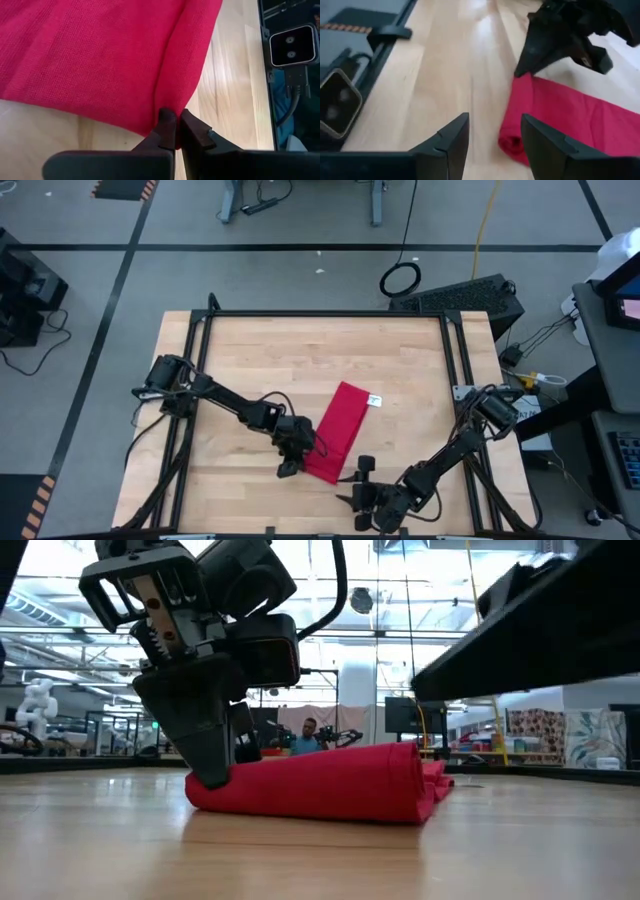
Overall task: Roll towel
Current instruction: Roll the red towel
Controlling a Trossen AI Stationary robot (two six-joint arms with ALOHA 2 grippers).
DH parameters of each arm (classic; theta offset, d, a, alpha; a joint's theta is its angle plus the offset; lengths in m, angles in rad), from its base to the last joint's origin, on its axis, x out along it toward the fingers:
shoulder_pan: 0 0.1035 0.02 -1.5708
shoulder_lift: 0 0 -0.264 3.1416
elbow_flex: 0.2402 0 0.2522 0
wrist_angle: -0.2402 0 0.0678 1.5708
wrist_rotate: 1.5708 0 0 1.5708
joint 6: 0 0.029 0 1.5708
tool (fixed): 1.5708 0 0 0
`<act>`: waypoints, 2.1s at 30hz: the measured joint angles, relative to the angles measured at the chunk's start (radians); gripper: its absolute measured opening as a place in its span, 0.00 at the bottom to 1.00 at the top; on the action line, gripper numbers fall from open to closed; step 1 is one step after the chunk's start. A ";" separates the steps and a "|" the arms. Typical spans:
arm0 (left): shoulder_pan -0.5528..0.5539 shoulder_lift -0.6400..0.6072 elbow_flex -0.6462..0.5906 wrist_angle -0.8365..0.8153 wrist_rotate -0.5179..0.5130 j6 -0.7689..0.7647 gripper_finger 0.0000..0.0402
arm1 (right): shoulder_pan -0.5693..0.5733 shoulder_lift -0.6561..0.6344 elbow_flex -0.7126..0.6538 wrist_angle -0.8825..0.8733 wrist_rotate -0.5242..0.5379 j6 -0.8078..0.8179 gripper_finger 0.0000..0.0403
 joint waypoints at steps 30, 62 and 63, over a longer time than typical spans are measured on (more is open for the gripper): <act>0.000 0.000 0.001 0.004 -0.017 -0.018 0.03 | -0.053 0.110 0.002 0.074 -0.015 0.044 0.42; -0.083 -0.204 -0.010 -0.176 -0.335 0.238 0.35 | -0.053 0.123 0.004 -0.002 -0.052 0.145 0.14; -0.110 -0.204 -0.018 -0.129 -0.364 0.262 0.35 | -0.053 0.123 0.004 -0.002 -0.053 0.143 0.14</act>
